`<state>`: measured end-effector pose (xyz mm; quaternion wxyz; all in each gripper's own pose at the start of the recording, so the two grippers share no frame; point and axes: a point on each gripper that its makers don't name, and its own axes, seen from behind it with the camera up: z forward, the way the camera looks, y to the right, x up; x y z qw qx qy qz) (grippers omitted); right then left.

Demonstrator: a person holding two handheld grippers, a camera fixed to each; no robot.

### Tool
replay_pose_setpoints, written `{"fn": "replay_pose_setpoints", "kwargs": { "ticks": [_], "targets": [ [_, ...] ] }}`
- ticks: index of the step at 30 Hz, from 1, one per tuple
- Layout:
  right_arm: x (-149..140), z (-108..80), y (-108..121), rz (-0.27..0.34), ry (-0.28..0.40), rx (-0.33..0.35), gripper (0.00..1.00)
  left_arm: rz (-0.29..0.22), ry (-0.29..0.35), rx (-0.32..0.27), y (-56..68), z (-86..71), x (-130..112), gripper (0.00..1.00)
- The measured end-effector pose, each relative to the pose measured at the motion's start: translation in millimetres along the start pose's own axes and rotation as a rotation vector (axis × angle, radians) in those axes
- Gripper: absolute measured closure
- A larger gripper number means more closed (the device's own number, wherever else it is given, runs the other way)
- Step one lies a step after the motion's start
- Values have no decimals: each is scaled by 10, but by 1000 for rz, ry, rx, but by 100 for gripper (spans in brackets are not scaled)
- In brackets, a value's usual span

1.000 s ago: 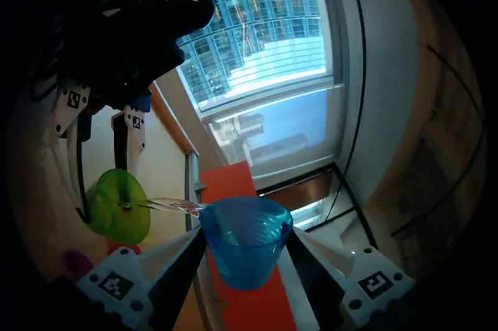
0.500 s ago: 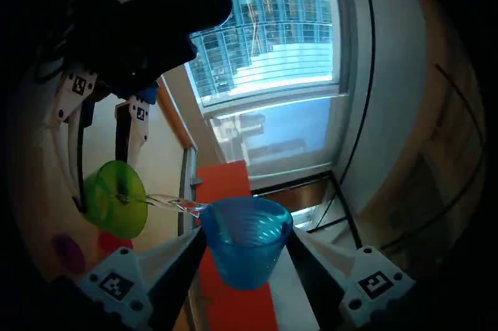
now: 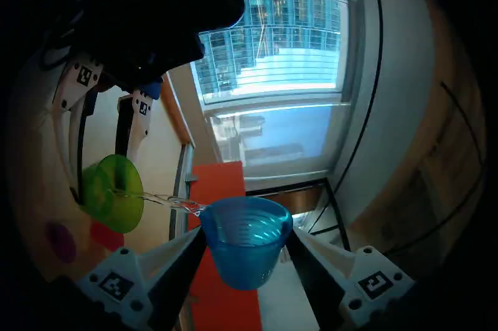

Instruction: Pour water

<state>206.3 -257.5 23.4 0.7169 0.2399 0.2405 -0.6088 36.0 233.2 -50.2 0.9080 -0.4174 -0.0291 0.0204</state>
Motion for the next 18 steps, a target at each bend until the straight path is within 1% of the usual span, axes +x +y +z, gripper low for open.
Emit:
{"fn": "replay_pose_setpoints", "kwargs": {
  "ticks": [18],
  "targets": [
    [172,12,2,-138,6,-1,11,-3,5,5,-15,6,26,21]
  ]
}}
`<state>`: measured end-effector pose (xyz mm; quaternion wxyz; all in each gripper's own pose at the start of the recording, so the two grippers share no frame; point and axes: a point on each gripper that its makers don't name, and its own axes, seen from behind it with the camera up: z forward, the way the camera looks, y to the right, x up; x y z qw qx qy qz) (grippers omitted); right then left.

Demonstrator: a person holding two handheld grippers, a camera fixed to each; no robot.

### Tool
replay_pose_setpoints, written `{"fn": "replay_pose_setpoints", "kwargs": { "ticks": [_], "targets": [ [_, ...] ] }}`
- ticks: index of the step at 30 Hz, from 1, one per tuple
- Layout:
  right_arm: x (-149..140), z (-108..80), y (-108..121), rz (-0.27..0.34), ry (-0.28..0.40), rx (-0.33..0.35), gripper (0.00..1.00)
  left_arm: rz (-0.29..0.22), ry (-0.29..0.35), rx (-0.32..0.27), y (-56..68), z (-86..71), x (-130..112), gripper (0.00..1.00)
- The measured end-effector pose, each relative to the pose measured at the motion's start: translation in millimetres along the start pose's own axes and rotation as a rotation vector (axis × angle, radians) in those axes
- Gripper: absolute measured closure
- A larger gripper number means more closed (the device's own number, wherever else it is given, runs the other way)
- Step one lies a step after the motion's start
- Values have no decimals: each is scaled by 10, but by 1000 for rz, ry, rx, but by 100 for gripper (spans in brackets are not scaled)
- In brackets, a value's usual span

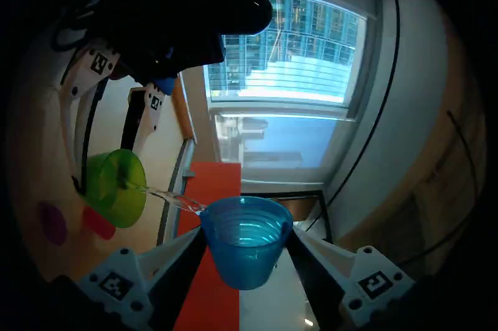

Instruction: Pour water

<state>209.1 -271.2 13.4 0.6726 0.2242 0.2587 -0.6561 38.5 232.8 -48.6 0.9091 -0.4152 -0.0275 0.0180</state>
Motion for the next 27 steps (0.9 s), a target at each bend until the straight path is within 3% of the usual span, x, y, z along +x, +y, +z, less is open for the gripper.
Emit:
{"fn": "replay_pose_setpoints", "kwargs": {
  "ticks": [20,24,27],
  "targets": [
    [144,-27,-27,-87,0,-7,11,-1,9,3,26,2,24,21],
    [130,-38,-42,-49,3,-2,11,0,10,3,30,4,34,21],
    [107,-51,-55,14,8,2,11,2,9,2,29,4,33,21]
  ]
}}
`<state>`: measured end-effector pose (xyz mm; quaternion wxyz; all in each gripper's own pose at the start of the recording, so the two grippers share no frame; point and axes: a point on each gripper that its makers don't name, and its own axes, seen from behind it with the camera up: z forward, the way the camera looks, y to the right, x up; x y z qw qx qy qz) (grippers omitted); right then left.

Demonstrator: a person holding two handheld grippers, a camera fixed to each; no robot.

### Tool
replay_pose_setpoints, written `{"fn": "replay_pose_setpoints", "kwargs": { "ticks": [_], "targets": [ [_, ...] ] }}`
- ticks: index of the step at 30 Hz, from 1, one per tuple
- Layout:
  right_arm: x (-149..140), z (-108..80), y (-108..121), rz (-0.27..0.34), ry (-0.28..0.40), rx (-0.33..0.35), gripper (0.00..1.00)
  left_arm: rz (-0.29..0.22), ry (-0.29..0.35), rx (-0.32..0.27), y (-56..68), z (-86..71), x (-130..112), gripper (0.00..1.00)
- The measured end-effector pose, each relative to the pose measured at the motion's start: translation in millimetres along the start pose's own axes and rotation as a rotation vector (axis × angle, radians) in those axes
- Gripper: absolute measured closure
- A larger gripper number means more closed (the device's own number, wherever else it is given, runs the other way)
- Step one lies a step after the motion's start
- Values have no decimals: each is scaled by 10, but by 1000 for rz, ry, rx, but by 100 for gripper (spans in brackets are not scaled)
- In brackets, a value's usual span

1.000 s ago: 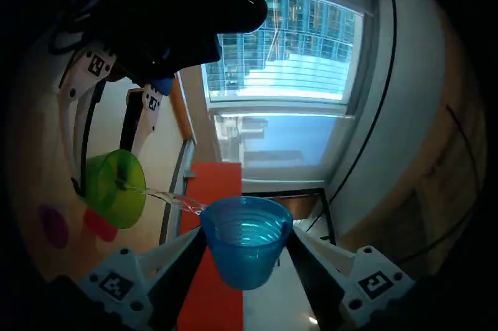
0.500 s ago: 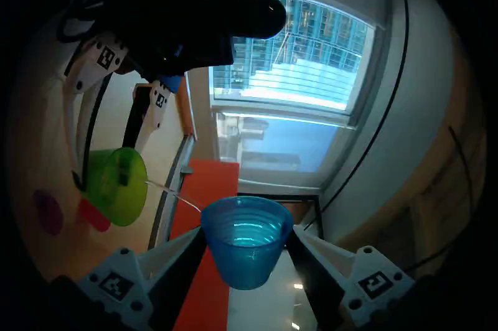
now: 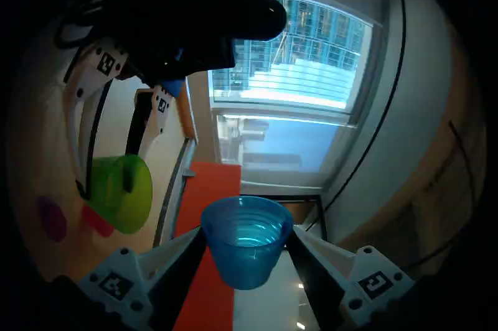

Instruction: Pour water

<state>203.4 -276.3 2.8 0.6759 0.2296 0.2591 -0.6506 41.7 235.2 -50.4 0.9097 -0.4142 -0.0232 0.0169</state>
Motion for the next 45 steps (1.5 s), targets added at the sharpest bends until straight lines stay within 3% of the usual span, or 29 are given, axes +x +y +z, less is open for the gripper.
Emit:
{"fn": "replay_pose_setpoints", "kwargs": {
  "ticks": [5,9,23,29,33,45],
  "targets": [
    [-109,-11,-48,154,-11,13,11,1,-2,2,-14,-4,-1,21],
    [-178,-28,-177,321,-22,43,11,2,-5,2,-27,-16,-9,21],
    [-133,-173,-498,985,-45,96,11,9,-15,24,-147,-65,-19,21],
    [-66,-218,-478,1289,-13,125,11,16,-17,41,-225,-113,0,21],
    [-129,-257,-489,1366,-9,118,11,15,-25,54,-272,-145,-26,21],
    [-438,-412,-767,1424,-89,115,11,23,-70,90,-462,-250,-186,21]
  ]
}}
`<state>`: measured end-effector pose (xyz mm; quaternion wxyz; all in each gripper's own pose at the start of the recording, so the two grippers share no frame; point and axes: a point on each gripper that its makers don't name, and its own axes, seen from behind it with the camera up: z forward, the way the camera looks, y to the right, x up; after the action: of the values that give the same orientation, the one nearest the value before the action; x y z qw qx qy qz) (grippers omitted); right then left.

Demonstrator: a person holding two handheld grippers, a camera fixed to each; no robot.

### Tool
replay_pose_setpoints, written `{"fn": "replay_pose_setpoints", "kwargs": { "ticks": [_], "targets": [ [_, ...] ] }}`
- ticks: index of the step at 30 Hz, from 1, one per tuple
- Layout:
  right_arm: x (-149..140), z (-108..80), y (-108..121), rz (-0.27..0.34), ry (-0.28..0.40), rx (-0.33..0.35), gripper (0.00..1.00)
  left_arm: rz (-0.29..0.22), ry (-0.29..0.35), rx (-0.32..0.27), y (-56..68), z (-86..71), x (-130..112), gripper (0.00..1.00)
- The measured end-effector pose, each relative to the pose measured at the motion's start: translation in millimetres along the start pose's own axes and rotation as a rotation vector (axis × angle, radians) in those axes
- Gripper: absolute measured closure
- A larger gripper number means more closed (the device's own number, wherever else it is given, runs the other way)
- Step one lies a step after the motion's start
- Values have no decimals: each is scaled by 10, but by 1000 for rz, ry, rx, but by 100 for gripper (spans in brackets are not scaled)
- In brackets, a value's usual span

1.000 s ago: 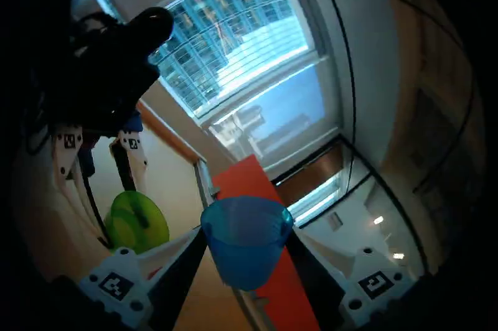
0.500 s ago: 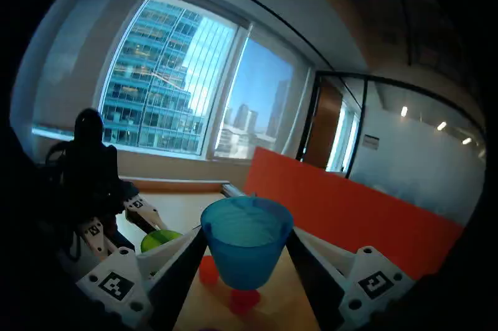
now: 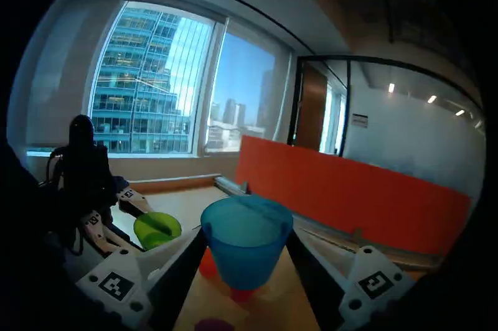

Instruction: Pour water

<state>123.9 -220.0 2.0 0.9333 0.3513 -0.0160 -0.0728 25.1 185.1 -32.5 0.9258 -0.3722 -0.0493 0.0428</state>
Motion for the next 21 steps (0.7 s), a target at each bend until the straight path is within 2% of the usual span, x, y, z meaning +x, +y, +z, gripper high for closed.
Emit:
{"fn": "replay_pose_setpoints", "kwargs": {
  "ticks": [9,21],
  "targets": [
    [-503,-118,299,32,-67,-52,11,23,-85,19,-121,12,-299,21],
    [-1047,-166,443,81,-134,-46,11,36,-206,1,-153,86,-718,21]
  ]
}}
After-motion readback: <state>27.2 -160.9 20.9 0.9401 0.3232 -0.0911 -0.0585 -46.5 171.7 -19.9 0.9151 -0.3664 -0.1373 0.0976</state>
